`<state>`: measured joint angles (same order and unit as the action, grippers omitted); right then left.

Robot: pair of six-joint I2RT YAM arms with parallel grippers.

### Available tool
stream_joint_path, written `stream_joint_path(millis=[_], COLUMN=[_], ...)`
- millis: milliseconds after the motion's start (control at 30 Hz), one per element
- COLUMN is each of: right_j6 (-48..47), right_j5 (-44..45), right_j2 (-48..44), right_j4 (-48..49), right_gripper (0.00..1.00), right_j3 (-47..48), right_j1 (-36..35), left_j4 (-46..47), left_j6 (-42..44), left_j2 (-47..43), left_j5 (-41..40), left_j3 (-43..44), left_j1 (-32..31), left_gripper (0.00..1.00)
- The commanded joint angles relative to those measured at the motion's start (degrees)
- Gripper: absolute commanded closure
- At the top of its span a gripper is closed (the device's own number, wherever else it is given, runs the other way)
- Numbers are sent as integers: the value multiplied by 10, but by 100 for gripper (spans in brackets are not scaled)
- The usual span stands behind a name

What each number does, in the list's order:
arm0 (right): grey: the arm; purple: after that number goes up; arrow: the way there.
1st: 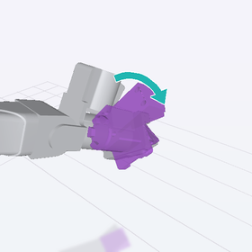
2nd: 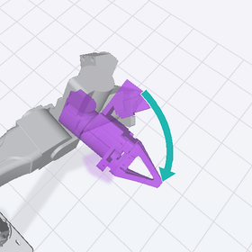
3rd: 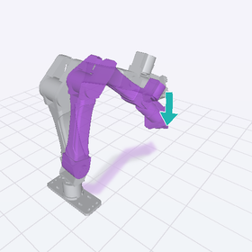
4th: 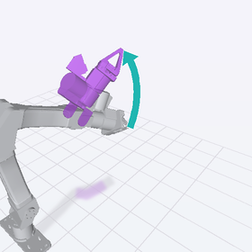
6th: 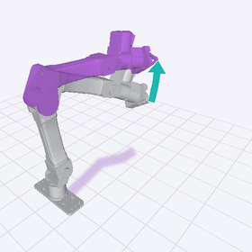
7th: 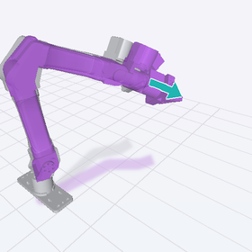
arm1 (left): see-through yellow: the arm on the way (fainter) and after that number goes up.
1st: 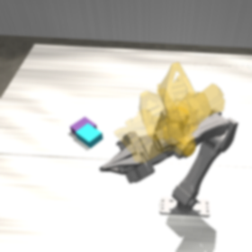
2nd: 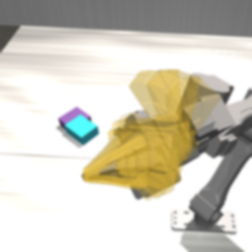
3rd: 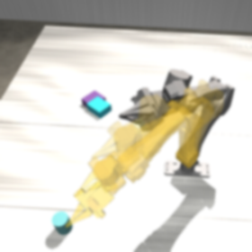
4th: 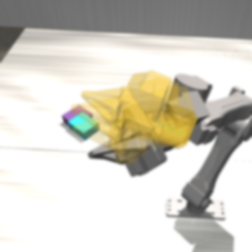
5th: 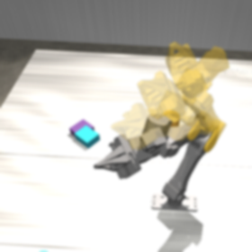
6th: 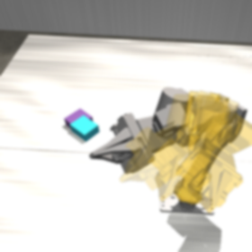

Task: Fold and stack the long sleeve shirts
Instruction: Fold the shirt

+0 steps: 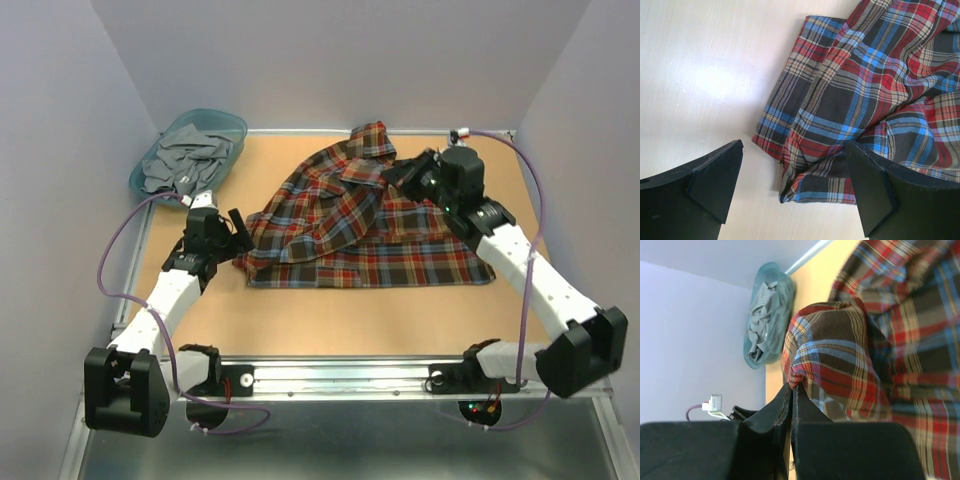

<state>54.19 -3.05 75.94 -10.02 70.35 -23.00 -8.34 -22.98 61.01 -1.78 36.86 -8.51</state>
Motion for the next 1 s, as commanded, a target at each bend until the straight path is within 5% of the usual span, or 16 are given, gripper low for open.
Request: stream_joint_path(millis=[0, 200, 433, 700, 967], right_j6=[65, 110, -26, -271, -270], right_j5=[53, 163, 198, 180, 265], right_j2=[-95, -227, -175, -32, 63], right_j4=[-6, -79, -173, -214, -218], right_gripper=[98, 89, 37, 33, 32], right_j3=[-112, -280, -277, -146, -72], right_j1=[-6, -6, -6, -26, -132], left_j4=[14, 13, 11, 10, 10], left_j6=[7, 7, 7, 7, 6], left_j2=[3, 10, 17, 18, 18], left_j5=[-8, -9, -8, -10, -16], left_j3=[-3, -2, -2, -3, -2], left_j1=[1, 1, 1, 1, 1], left_gripper=[5, 5, 5, 5, 5])
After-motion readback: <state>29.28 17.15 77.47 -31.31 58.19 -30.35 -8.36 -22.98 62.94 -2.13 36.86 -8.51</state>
